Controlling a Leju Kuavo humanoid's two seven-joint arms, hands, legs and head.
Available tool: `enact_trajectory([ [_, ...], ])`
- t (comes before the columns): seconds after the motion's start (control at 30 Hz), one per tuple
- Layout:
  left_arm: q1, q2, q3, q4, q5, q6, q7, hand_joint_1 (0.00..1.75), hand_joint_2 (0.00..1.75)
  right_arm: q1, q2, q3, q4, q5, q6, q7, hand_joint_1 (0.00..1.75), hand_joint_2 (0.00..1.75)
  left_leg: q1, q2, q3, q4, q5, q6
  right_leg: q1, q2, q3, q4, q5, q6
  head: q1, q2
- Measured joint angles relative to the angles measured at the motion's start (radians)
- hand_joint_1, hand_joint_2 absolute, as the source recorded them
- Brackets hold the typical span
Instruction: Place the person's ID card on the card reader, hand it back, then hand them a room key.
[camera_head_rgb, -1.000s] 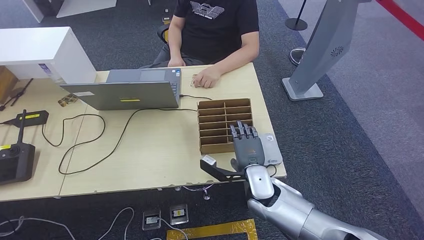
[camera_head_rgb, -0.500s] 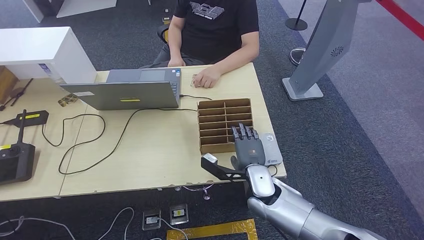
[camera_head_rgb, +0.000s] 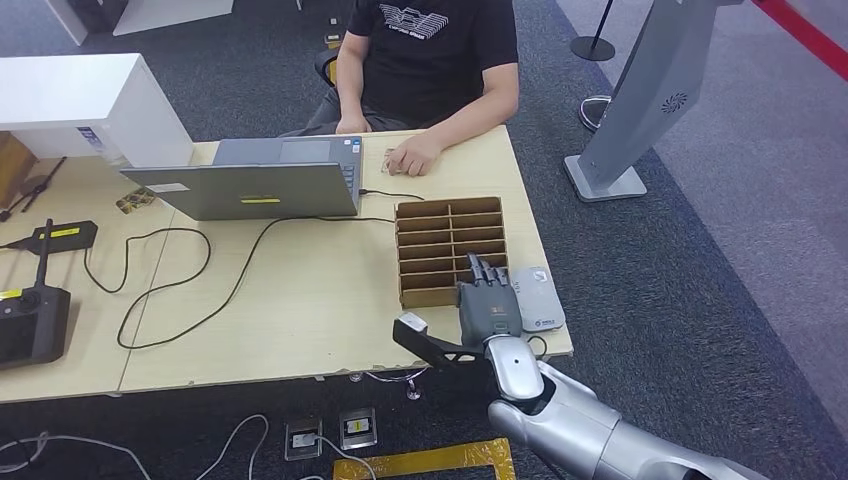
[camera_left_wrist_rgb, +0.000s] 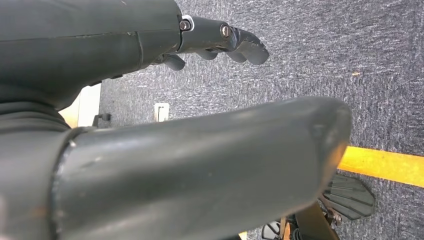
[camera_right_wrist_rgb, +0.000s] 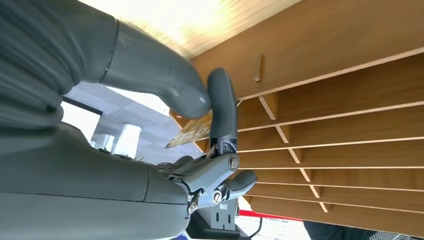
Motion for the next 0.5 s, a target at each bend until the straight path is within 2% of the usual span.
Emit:
enact_trajectory([
  [0.2,0.0,0.0,0.0,0.0,-0.004,0.001,0.0,0.0,0.0,0.0,0.0,0.014,0.007,-0.004,-0.031,0.0,1.7,1.75,0.0,0.0,0.0,0.0,0.0,0.0,0.0,0.0,0.0,0.0,0.0,0.0,0.0,0.0],
  [0.23,0.0,0.0,0.0,0.0,-0.006,0.001,0.0,0.0,0.0,0.0,0.0,0.016,0.009,-0.004,-0.035,0.0,1.41,1.75,0.0,0.0,0.0,0.0,0.0,0.0,0.0,0.0,0.0,0.0,0.0,0.0,0.0,0.0],
  [0.33,0.0,0.0,0.0,0.0,-0.008,0.001,0.0,0.0,0.0,0.0,0.0,0.022,0.013,-0.004,-0.05,0.0,0.15,1.75,0.0,0.0,0.0,0.0,0.0,0.0,0.0,0.0,0.0,0.0,0.0,0.0,0.0,0.0],
  [0.37,0.0,0.0,0.0,0.0,-0.008,0.001,0.0,0.0,0.0,0.0,0.0,0.024,0.015,-0.002,-0.058,0.0,0.0,1.75,0.0,0.0,0.0,0.0,0.0,0.0,0.0,0.0,0.0,0.0,0.0,0.0,0.0,0.0],
  [0.5,0.0,0.0,0.0,0.0,-0.01,0.002,0.001,0.0,0.0,0.0,0.0,0.028,0.022,0.005,-0.099,-0.008,0.0,1.75,0.0,0.0,0.0,0.0,0.0,0.0,0.0,0.0,0.0,0.0,0.0,0.0,0.0,0.0],
])
